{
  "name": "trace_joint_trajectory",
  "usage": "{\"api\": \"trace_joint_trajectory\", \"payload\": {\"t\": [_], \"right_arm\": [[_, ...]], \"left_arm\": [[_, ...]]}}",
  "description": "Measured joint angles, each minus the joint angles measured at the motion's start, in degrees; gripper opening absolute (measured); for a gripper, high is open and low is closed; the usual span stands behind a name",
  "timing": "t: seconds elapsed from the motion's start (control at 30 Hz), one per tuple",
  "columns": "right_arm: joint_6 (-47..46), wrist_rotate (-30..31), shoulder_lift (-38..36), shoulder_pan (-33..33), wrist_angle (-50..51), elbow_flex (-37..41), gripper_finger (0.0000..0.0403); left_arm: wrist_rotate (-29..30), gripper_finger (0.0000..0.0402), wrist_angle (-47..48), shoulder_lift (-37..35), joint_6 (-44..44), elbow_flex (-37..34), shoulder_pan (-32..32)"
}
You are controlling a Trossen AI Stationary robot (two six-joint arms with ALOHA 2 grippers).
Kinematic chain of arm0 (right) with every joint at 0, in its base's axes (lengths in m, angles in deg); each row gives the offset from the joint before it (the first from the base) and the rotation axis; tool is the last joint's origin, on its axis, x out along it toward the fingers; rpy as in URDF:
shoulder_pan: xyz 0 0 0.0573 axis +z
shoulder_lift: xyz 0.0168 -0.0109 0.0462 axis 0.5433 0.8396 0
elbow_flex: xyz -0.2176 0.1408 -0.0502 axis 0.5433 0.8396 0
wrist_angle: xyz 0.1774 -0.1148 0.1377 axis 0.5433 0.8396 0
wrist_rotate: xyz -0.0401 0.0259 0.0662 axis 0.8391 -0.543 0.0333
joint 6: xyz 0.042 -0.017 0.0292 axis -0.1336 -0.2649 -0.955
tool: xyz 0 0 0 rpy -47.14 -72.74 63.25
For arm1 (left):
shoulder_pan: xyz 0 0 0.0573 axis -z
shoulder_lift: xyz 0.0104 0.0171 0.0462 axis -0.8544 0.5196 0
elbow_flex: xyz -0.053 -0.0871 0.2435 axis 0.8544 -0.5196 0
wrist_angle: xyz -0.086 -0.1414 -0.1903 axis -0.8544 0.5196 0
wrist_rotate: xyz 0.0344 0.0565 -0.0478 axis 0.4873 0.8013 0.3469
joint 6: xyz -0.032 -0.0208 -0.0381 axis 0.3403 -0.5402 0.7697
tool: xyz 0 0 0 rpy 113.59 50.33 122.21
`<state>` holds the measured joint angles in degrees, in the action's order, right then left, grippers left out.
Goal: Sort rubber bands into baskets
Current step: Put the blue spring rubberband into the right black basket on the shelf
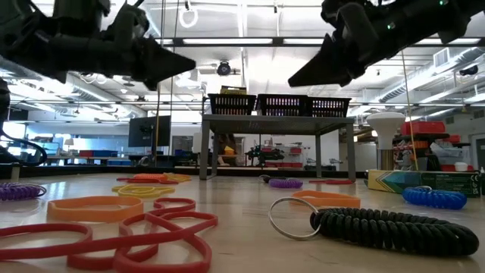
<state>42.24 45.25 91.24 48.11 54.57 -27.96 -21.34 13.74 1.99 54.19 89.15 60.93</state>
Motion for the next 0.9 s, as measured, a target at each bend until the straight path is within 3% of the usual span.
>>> {"api": "trace_joint_trajectory", "payload": {"t": [0.23, 0.47, 0.77, 0.9], "right_arm": [[-2.40, -2.27, 1.26, 1.34, 2.83, -3.53, 0.0009], [-5.84, -0.80, 2.35, 4.38, 19.01, -11.57, 0.0016], [-13.42, -2.05, 9.85, 9.12, 33.96, -20.43, 0.0114], [-18.12, -5.64, 13.04, 9.75, 39.09, -23.33, 0.0151]], "left_arm": [[-0.79, 0.0016, -1.92, -0.01, 4.48, -2.19, 0.27], [-1.11, 0.0017, -1.89, -0.01, 4.30, -2.20, 0.42], [-1.09, 0.0018, -1.58, -0.01, 4.34, -2.20, 0.42], [-1.11, 0.0018, -1.38, -0.01, 4.29, -2.20, 0.42]]}}
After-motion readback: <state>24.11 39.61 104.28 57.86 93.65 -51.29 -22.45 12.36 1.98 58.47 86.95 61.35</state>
